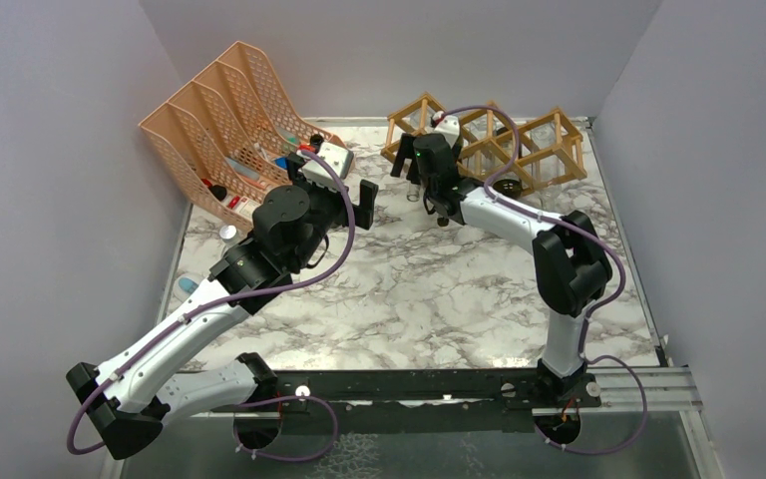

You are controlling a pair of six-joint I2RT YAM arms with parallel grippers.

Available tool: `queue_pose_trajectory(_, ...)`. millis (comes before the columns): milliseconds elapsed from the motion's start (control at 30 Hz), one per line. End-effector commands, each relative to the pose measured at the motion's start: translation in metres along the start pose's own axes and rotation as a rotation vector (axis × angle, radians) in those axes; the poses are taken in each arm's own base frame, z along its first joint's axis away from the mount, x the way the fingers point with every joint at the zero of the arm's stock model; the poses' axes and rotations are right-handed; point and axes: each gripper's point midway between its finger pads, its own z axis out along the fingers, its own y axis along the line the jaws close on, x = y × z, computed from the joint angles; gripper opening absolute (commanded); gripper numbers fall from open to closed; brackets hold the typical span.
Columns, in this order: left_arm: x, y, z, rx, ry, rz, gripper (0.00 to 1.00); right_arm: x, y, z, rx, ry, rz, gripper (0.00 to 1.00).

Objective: Put the wine bottle on the wine rack

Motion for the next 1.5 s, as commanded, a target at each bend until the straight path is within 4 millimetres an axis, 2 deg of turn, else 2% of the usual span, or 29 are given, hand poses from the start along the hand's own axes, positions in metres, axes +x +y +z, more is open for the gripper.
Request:
queue_pose_trajectory(0,-0.014,0.006,-0.001,-0.028,-0.036,-0.010,0.99,-0.025,0.005,-0.012,-0.007,-0.030,0.027,0.94)
queue_pose_trajectory(233,-0.031,0.012,-0.005,-0.056,-0.084,-0.028,0.99,-0.045,-0.001,-0.046,-0.007,-0.008,0.019,0.95)
queue_pose_trajectory(333,-0.037,0.014,-0.008,-0.066,-0.099,-0.047,0.99,-0.063,-0.004,-0.064,-0.006,-0.019,-0.020,0.95)
queue_pose_trajectory(533,-0.047,0.020,-0.012,-0.084,-0.131,-0.047,0.99,-0.087,0.011,-0.098,-0.141,-0.024,-0.088,0.92)
queue_pose_trajectory(667,-0.052,0.032,-0.017,-0.143,-0.141,-0.039,0.99,-0.094,0.039,-0.119,-0.312,0.003,-0.123,0.86)
queue_pose_trajectory(800,-0.058,0.044,-0.025,-0.199,-0.160,-0.048,0.99,-0.092,0.073,-0.129,-0.494,0.050,-0.166,0.82)
queue_pose_trajectory(967,-0.068,0.074,-0.042,-0.357,-0.175,-0.117,0.99,-0.087,0.107,-0.117,-0.564,0.072,-0.178,0.82)
queue_pose_trajectory(1133,-0.076,0.091,-0.062,-0.427,-0.203,-0.151,0.99,-0.072,0.157,-0.119,-0.684,0.071,-0.215,0.82)
queue_pose_trajectory(1367,-0.082,0.101,-0.077,-0.455,-0.241,-0.178,0.99,-0.049,0.217,-0.123,-0.787,0.042,-0.297,0.82)
queue_pose_trajectory(1433,-0.081,0.101,-0.078,-0.453,-0.247,-0.183,0.99,-0.039,0.228,-0.115,-0.780,0.039,-0.336,0.82)
queue_pose_trajectory(1467,-0.081,0.100,-0.078,-0.450,-0.249,-0.184,0.99,-0.041,0.234,-0.115,-0.774,0.026,-0.342,0.82)
